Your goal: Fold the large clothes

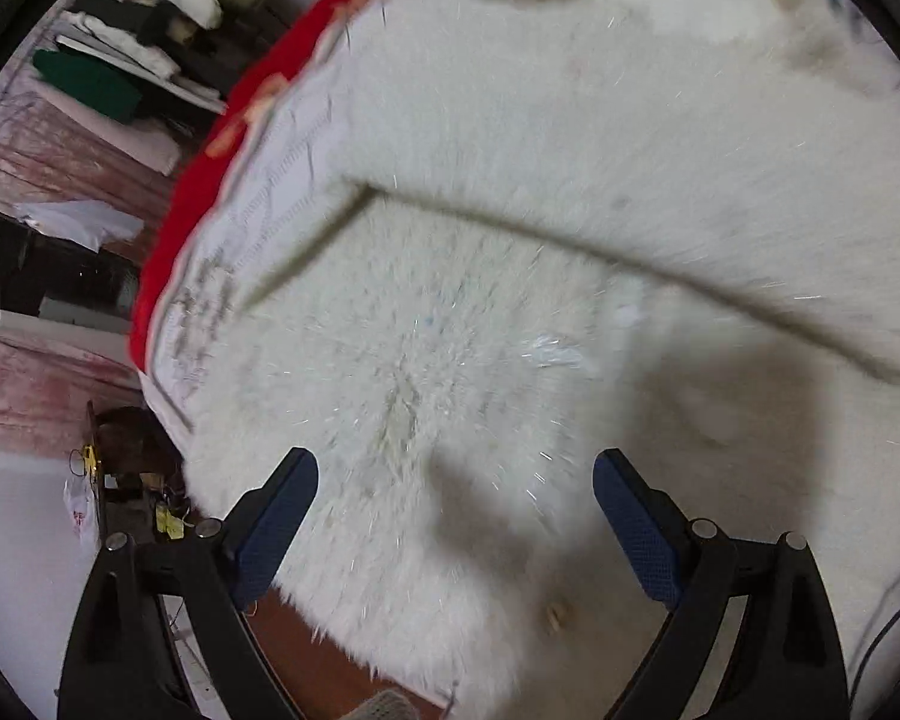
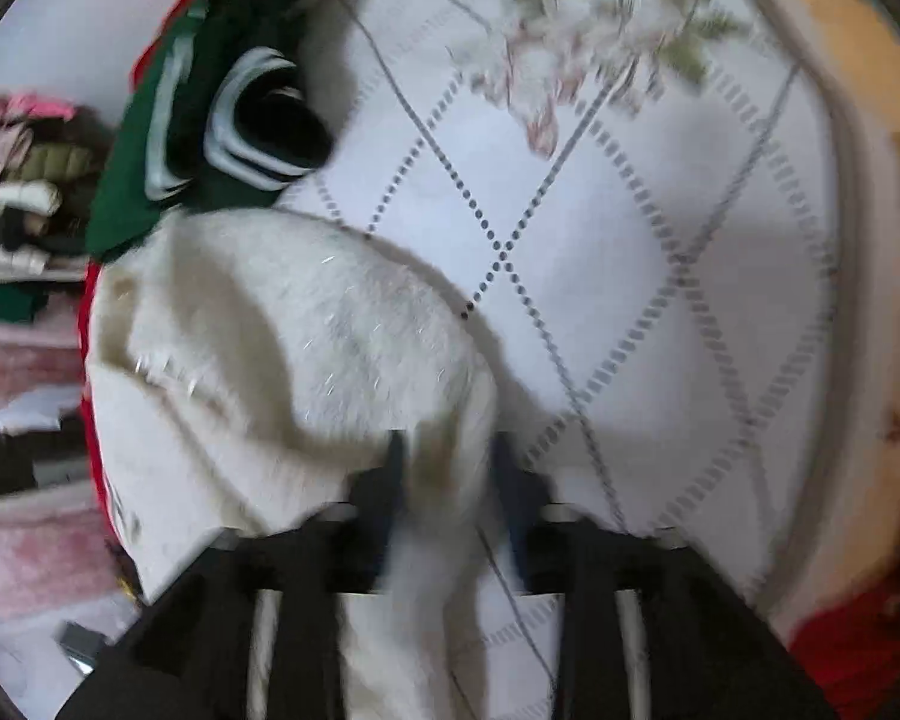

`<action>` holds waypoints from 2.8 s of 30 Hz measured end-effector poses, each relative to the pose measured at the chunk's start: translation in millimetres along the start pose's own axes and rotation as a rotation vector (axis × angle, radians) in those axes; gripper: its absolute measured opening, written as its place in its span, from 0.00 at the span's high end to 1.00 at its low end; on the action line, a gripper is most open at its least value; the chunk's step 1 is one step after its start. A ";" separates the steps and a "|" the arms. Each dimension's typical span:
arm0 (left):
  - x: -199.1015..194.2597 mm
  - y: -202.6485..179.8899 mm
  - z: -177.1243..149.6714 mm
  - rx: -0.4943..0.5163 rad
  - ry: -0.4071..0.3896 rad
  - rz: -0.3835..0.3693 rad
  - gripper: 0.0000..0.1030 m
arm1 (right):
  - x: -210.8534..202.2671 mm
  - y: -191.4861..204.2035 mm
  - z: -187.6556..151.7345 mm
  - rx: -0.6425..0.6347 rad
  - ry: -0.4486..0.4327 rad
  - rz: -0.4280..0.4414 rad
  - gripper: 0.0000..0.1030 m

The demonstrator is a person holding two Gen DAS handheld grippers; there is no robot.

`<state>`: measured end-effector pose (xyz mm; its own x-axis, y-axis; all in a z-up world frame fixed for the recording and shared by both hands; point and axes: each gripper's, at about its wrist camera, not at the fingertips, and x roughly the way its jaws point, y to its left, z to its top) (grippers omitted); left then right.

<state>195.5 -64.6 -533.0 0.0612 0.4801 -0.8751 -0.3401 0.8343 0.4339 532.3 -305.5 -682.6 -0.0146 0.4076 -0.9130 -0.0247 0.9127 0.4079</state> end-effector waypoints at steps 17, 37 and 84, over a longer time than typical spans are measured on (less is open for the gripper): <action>-105.5 -212.1 -169.0 0.528 -0.071 -0.036 0.09 | -127.5 -143.7 -181.3 0.088 0.099 -0.148 0.15; -43.0 -138.1 -111.8 0.281 -0.036 -0.048 0.70 | -27.8 -86.8 -136.8 0.042 0.099 0.263 0.15; 159.2 268.7 2.5 -0.361 0.143 -0.476 0.83 | 103.0 409.2 -70.7 -0.148 0.157 -0.094 0.20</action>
<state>116.2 236.7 -555.2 0.1668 0.0154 -0.9859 -0.6046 0.7915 -0.0899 450.0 108.0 -609.5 -0.1607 0.3010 -0.9400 -0.1790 0.9277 0.3277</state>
